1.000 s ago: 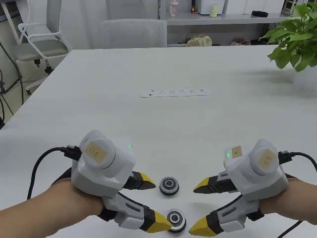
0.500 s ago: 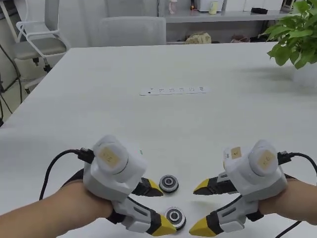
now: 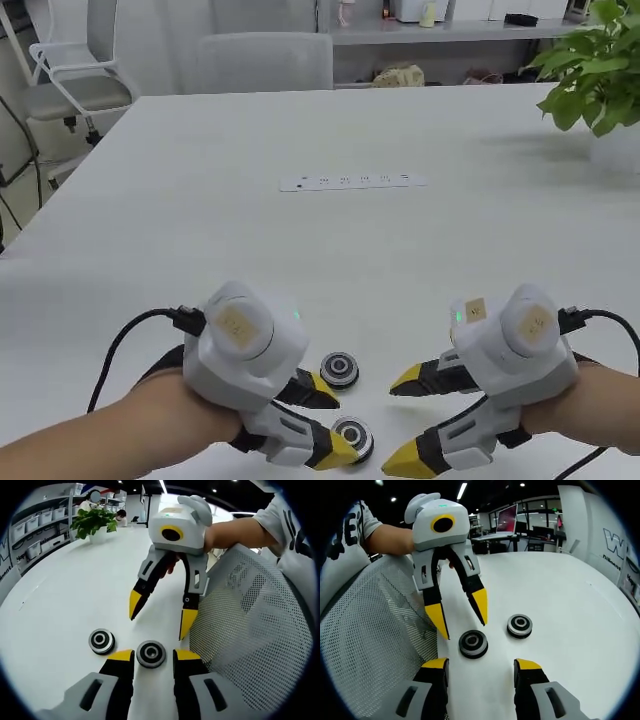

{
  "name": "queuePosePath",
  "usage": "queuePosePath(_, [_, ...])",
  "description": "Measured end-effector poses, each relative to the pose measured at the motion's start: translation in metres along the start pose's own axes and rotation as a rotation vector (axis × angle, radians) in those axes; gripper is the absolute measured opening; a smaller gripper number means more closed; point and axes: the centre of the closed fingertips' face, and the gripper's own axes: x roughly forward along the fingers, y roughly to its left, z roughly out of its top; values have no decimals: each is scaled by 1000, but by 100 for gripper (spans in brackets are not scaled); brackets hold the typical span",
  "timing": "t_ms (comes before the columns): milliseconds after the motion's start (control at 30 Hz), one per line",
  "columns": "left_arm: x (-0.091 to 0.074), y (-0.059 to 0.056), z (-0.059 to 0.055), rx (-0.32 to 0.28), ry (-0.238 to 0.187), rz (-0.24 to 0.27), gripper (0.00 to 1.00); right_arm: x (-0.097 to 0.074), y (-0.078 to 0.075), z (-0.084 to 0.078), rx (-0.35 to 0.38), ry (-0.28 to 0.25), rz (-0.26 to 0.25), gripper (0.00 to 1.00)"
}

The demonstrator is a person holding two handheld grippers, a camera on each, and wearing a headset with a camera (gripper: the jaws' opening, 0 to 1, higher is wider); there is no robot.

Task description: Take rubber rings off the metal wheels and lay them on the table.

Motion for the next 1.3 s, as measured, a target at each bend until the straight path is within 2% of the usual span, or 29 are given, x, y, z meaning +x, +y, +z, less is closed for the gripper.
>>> queuePosePath(133, [4,-2,0,13,1,4,19,0,1,-1,-2,4,2,50])
queuePosePath(267, [8,-3,-5,26,17,2,17,1,1,-2,-3,5,2,50])
queuePosePath(433, [10,-1,-8,74,34,27,13,1,1,-4,0,8,2,50])
queuePosePath(567, [12,0,-9,81,36,32,11,2,1,-3,1,5,2,50])
queuePosePath(700, [13,-1,-8,99,28,39,11,2,2,-3,8,1,4,50])
queuePosePath(967, [12,1,-8,81,-2,46,8,6,5,-5,10,9,16,48])
queuePosePath(1067, [11,1,-8,104,-8,50,7,7,6,-6,7,12,15,47])
queuePosePath(1300, [12,3,-7,102,-17,53,7,10,7,-4,4,6,13,43])
